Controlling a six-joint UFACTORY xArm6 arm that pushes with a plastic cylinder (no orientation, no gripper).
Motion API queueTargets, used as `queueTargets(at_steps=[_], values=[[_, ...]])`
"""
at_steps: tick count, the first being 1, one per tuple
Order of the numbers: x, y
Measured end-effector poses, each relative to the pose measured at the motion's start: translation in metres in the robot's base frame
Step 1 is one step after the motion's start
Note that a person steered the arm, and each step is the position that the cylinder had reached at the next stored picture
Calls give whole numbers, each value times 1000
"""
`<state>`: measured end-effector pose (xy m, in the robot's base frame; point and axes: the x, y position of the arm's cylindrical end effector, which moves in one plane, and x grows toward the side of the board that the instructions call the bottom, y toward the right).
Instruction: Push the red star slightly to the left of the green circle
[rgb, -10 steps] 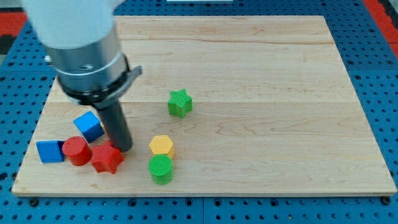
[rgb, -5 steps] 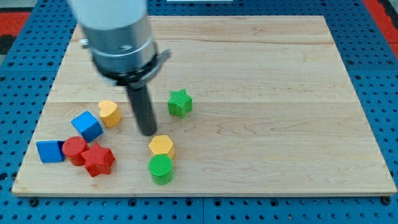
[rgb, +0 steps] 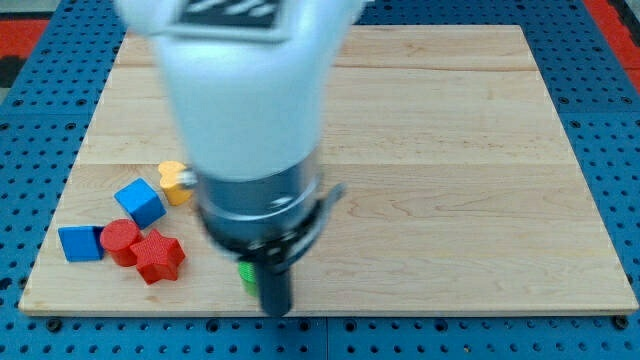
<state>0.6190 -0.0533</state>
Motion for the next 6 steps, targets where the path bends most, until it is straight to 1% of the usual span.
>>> queueTargets(at_steps=[1, 2, 3, 4, 6], values=[[-4, -22], [-23, -26], [-26, -26], [-1, -54], [-1, -170]])
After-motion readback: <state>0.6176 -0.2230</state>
